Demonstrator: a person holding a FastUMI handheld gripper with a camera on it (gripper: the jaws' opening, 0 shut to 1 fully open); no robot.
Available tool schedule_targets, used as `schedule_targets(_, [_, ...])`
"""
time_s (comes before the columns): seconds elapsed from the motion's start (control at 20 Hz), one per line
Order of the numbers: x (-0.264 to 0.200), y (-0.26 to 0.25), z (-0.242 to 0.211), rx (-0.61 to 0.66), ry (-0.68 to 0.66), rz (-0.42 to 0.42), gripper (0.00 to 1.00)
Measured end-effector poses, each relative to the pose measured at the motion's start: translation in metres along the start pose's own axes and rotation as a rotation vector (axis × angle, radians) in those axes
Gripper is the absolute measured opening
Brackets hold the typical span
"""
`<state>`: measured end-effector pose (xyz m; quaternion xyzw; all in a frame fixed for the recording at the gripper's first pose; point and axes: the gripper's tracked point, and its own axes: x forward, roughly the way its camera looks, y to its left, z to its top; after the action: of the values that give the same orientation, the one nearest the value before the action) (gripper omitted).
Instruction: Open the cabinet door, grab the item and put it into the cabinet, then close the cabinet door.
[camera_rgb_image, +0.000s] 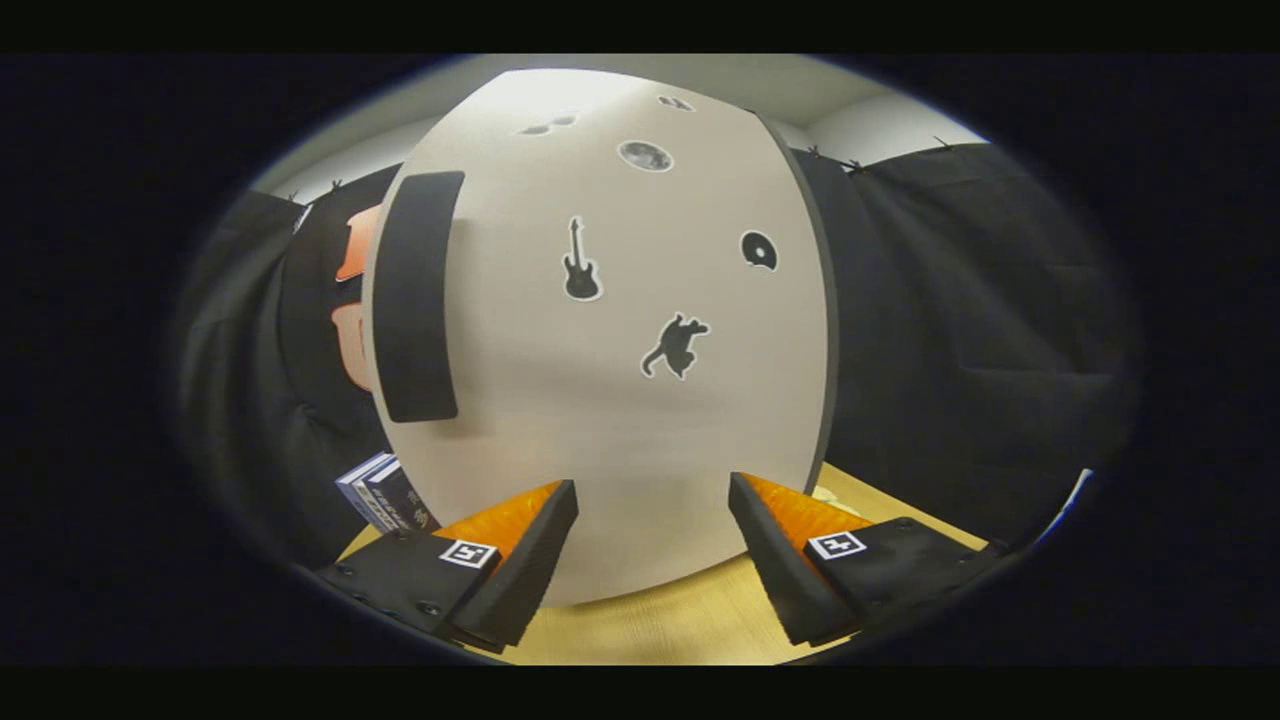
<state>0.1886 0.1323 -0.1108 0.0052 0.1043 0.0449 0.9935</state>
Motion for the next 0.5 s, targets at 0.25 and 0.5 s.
schedule_targets(0.25, [-0.043, 0.004, 0.008, -0.014, 0.037, 0.012, 0.97])
schedule_targets(0.5, [-0.078, 0.011, 0.012, -0.072, 0.047, 0.009, 0.97])
